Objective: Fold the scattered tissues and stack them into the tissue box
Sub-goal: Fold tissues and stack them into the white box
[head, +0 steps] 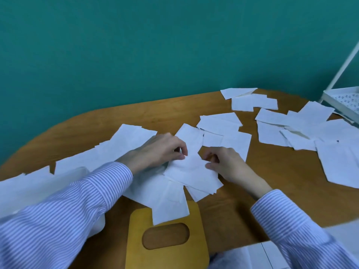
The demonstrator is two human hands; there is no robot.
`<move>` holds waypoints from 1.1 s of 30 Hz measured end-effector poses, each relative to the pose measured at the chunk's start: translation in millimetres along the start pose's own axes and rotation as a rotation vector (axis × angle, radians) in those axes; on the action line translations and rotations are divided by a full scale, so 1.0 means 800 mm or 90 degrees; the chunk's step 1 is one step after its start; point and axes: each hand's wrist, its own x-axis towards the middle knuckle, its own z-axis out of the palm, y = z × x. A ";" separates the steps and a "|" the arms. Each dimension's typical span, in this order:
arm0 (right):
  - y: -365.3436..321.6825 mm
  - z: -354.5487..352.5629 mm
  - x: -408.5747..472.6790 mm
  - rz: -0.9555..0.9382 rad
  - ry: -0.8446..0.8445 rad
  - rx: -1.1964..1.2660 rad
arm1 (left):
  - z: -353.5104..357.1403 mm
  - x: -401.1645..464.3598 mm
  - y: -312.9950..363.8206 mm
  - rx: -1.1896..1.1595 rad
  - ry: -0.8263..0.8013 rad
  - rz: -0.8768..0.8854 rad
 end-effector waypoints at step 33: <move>0.008 0.010 0.007 0.040 0.005 0.089 | 0.028 -0.010 -0.018 -0.153 0.042 -0.069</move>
